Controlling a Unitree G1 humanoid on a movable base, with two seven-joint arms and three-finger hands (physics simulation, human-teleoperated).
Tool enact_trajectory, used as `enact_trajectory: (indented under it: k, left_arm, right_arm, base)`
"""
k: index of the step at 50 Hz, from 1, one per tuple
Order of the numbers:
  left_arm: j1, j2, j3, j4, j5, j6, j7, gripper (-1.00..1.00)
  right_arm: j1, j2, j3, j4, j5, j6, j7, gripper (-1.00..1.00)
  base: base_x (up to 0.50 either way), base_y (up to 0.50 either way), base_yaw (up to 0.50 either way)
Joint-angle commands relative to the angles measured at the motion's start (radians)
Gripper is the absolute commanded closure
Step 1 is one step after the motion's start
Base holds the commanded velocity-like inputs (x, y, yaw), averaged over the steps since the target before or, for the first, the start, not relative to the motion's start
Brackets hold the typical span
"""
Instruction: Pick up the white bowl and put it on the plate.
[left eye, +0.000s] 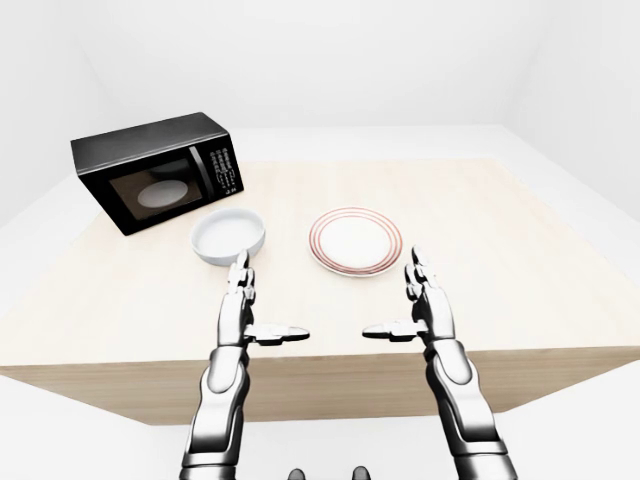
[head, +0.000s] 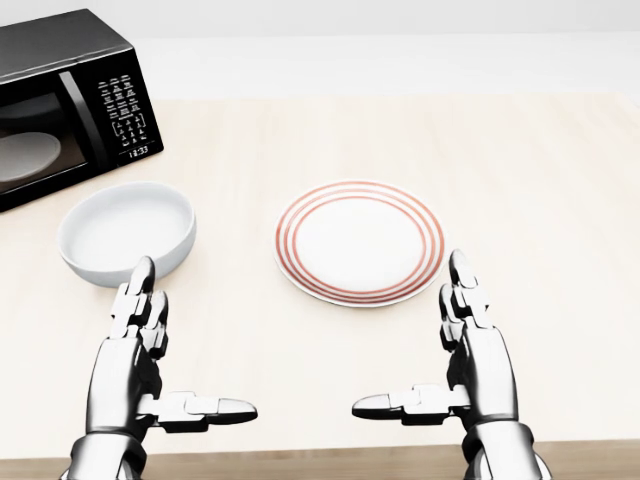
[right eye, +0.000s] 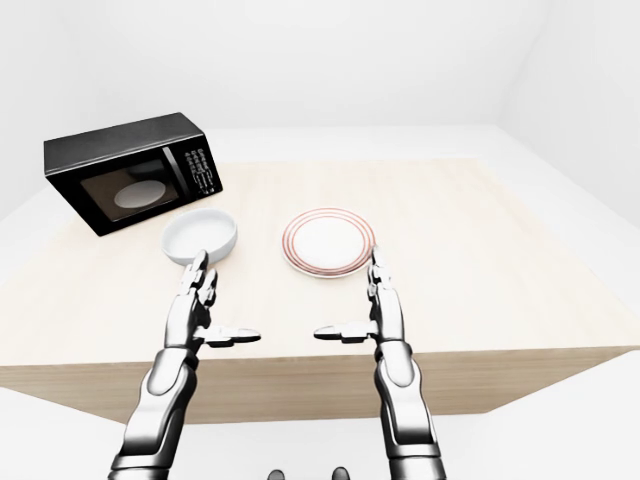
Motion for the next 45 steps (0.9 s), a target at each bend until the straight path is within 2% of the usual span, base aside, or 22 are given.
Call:
enact_trajectory:
  k: [1, 9, 12, 17, 19, 22, 25, 26, 30, 38, 40, 45]
  left_arm:
    - [0.003, 0.012, 0.023, -0.005, -0.011, 0.003, -0.023, -1.00]
    - [0.005, 0.011, 0.022, -0.013, -0.010, 0.008, -0.023, -1.00]
    - [0.002, 0.011, 0.023, -0.002, -0.010, 0.001, -0.023, -1.00]
    - [-0.001, 0.011, 0.023, 0.000, -0.010, 0.002, -0.022, -1.00]
    - [0.000, 0.011, 0.023, 0.001, -0.010, 0.001, -0.022, -1.00]
    - [-0.002, 0.012, 0.024, 0.009, -0.009, -0.005, -0.022, -1.00]
    - [0.001, 0.011, 0.022, -0.009, -0.010, 0.009, -0.022, -1.00]
    - [0.002, 0.011, 0.022, -0.012, -0.010, 0.011, -0.022, -1.00]
    - [0.003, 0.011, 0.022, -0.011, -0.009, 0.010, -0.022, -1.00]
    - [0.004, 0.011, 0.022, -0.005, -0.008, 0.003, -0.022, -1.00]
    - [0.002, 0.011, 0.022, 0.001, -0.008, -0.002, -0.022, -1.00]
    - [0.001, 0.011, 0.022, 0.003, -0.008, -0.002, -0.022, -1.00]
  right_arm:
    - [0.002, -0.012, -0.022, 0.005, 0.013, 0.006, 0.024, -1.00]
    - [0.004, -0.013, -0.020, 0.011, 0.002, 0.005, 0.026, -1.00]
    - [0.003, -0.014, -0.018, 0.013, -0.007, 0.003, 0.026, -1.00]
    - [0.001, -0.014, -0.014, 0.033, -0.025, -0.011, 0.027, -1.00]
    - [0.001, -0.014, -0.015, 0.026, -0.024, -0.004, 0.026, -1.00]
    - [-0.001, -0.013, -0.011, 0.039, -0.031, -0.012, 0.027, -1.00]
    - [-0.003, -0.014, -0.013, 0.034, -0.031, -0.003, 0.026, -1.00]
    - [-0.004, -0.014, -0.014, 0.042, -0.031, -0.010, 0.027, -1.00]
    - [-0.004, -0.013, -0.013, 0.055, -0.032, -0.020, 0.027, -1.00]
    - [0.005, -0.012, -0.011, 0.034, -0.032, -0.004, 0.029, -1.00]
    - [0.001, -0.013, -0.011, 0.050, -0.033, -0.014, 0.029, -1.00]
    - [0.001, -0.012, -0.011, 0.044, -0.033, -0.009, 0.029, -1.00]
  base:
    - [0.00, 0.00, 0.00]
    - [0.00, 0.00, 0.00]
    - [0.00, 0.00, 0.00]
    - [0.00, 0.03, 0.00]
    - [0.00, 0.19, 0.00]
    - [0.03, 0.34, 0.00]
    - [0.07, 0.44, 0.00]
    - [0.07, 0.44, 0.00]
    - [0.07, 0.44, 0.00]
    - [0.07, 0.44, 0.00]
    - [0.07, 0.44, 0.00]
    - [0.07, 0.44, 0.00]
